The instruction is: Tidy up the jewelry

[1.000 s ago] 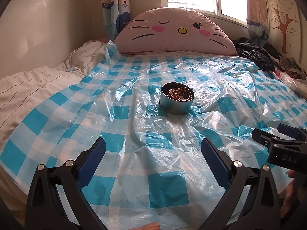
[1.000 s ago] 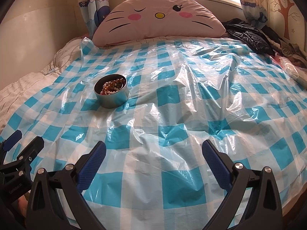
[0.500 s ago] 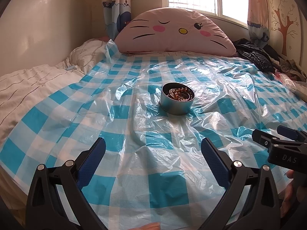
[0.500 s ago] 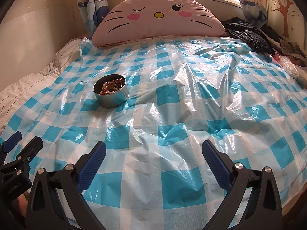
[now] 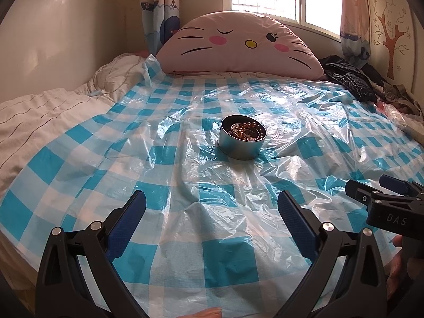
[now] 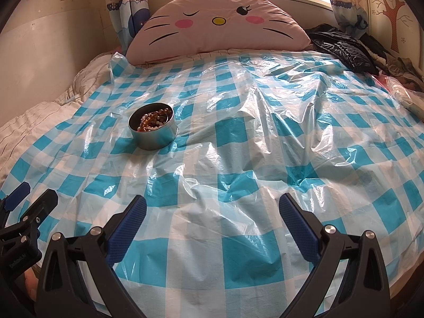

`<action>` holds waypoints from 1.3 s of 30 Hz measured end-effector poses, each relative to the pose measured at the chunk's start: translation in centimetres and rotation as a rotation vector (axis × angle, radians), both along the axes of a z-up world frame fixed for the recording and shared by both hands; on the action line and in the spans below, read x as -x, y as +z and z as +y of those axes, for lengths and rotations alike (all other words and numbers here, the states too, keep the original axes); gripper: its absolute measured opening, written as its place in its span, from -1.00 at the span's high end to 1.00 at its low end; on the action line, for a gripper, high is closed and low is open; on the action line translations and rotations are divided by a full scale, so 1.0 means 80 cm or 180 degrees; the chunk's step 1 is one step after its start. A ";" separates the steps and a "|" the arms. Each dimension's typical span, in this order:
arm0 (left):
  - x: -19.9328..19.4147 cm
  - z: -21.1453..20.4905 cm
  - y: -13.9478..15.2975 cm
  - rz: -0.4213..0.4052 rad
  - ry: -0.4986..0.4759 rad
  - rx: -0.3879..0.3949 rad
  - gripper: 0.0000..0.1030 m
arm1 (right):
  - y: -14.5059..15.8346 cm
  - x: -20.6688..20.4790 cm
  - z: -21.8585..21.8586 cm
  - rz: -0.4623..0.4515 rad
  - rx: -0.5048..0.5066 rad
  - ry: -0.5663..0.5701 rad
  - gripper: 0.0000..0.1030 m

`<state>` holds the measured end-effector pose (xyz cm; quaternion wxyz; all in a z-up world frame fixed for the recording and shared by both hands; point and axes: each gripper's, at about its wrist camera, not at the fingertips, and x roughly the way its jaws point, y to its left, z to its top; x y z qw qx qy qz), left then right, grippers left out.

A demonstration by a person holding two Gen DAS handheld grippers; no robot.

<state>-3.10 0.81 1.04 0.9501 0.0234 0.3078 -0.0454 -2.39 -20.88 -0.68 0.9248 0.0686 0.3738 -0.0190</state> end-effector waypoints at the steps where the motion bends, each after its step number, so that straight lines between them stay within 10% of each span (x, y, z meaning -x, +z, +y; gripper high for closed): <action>1: 0.000 0.001 0.000 0.0001 0.0000 -0.0001 -0.86 | 0.000 0.000 0.000 0.0000 0.0000 0.0000 -0.86; 39: -0.001 -0.002 0.000 0.0011 -0.0015 -0.0033 -0.86 | 0.000 0.000 0.000 -0.0001 0.0003 0.0002 -0.86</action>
